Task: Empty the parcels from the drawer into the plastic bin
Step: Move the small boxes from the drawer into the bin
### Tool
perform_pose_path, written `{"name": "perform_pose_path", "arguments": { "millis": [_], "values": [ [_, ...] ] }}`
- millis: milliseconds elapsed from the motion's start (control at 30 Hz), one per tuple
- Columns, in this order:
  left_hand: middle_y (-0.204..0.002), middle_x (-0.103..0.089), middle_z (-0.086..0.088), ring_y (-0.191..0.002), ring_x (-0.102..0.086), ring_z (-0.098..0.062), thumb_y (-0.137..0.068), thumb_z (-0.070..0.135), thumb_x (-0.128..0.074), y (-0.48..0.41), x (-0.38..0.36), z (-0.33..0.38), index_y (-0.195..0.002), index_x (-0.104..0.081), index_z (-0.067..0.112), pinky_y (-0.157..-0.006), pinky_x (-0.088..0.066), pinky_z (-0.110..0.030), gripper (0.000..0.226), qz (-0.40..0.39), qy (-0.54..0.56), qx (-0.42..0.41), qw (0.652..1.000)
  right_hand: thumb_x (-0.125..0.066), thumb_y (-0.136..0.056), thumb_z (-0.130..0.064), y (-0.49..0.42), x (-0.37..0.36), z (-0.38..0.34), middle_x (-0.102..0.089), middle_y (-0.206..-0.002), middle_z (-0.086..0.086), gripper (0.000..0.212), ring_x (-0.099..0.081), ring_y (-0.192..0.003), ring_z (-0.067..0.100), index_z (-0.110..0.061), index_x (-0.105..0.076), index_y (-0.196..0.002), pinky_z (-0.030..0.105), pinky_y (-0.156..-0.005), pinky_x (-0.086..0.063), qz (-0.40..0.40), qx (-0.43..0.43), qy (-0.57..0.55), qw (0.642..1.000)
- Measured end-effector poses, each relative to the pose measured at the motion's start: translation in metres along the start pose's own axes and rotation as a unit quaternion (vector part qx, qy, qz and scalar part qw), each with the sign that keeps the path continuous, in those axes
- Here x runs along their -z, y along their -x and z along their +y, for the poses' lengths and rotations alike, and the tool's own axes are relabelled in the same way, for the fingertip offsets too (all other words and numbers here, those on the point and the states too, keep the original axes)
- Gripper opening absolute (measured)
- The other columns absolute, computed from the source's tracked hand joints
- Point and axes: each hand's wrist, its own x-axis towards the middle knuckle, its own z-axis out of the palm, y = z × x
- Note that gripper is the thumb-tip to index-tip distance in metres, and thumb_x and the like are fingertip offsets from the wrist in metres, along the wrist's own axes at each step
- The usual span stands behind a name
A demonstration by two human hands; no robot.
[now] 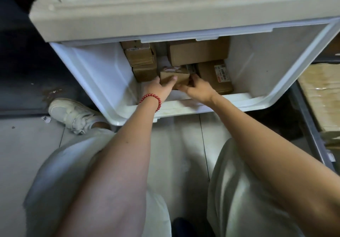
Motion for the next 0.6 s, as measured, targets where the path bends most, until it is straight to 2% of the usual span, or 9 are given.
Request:
{"name": "perform_pose_path", "arguments": {
  "millis": [100, 200, 333, 400, 500, 600],
  "values": [
    [-0.135, -0.050, -0.007, -0.125, -0.047, -0.028, -0.090, 0.060, -0.046, 0.021, 0.006, 0.005, -0.138, -0.044, 0.014, -0.094, -0.038, -0.033, 0.067, 0.002, -0.007, -0.014, 1.000, -0.058, -0.093, -0.040, 0.021, 0.003, -0.004, -0.052, -0.137, 0.010, 0.061, -0.053, -0.119, 0.025, -0.009, -0.034, -0.141, 0.024, -0.087, -0.039, 0.009, 0.012, -0.011, 1.000],
    [-0.138, -0.050, -0.006, -0.126, -0.046, -0.027, -0.089, 0.061, -0.047, 0.046, 0.011, 0.008, -0.141, -0.042, 0.014, -0.097, -0.038, -0.034, 0.070, 0.010, 0.010, -0.033, 0.999, -0.060, -0.093, -0.035, 0.049, 0.007, -0.006, -0.049, -0.139, 0.011, 0.064, -0.051, -0.122, 0.026, -0.007, -0.031, -0.142, 0.027, -0.093, -0.040, 0.021, 0.034, -0.031, 0.999],
    [-0.127, -0.058, -0.005, -0.116, -0.054, -0.024, -0.089, 0.057, -0.052, 0.085, 0.013, 0.008, -0.131, -0.050, 0.016, -0.094, -0.042, -0.031, 0.059, 0.008, -0.021, -0.079, 0.997, -0.064, -0.091, -0.030, 0.092, 0.011, -0.007, -0.053, -0.133, 0.006, 0.062, -0.055, -0.112, 0.019, -0.009, -0.032, -0.140, 0.023, -0.087, -0.041, 0.062, 0.063, -0.089, 0.992],
    [-0.128, -0.058, -0.004, -0.117, -0.054, -0.022, -0.087, 0.055, -0.055, 0.106, 0.016, 0.009, -0.133, -0.049, 0.017, -0.095, -0.045, -0.031, 0.060, -0.001, -0.029, -0.104, 0.994, -0.065, -0.089, -0.030, 0.113, 0.012, -0.005, -0.052, -0.129, 0.003, 0.061, -0.053, -0.109, 0.016, -0.011, -0.034, -0.137, 0.022, -0.086, -0.039, 0.077, 0.070, -0.106, 0.989],
    [-0.134, -0.054, 0.000, -0.120, -0.052, -0.017, -0.087, 0.053, -0.058, 0.136, 0.025, 0.010, -0.140, -0.043, 0.021, -0.097, -0.044, -0.029, 0.064, -0.005, -0.012, -0.142, 0.990, -0.068, -0.087, -0.028, 0.143, 0.014, 0.001, -0.050, -0.131, 0.000, 0.059, -0.049, -0.116, 0.013, -0.013, -0.036, -0.134, 0.023, -0.093, -0.037, 0.091, 0.089, -0.136, 0.982],
    [-0.136, -0.053, 0.003, -0.120, -0.052, -0.013, -0.086, 0.049, -0.061, 0.162, 0.035, 0.009, -0.140, -0.042, 0.025, -0.093, -0.042, -0.024, 0.063, 0.021, 0.015, -0.162, 0.986, -0.068, -0.088, -0.030, 0.168, 0.018, 0.003, -0.045, -0.128, -0.008, 0.059, -0.040, -0.115, 0.006, -0.015, -0.037, -0.136, 0.024, -0.098, -0.034, 0.082, 0.104, -0.150, 0.980]
  ]
}}
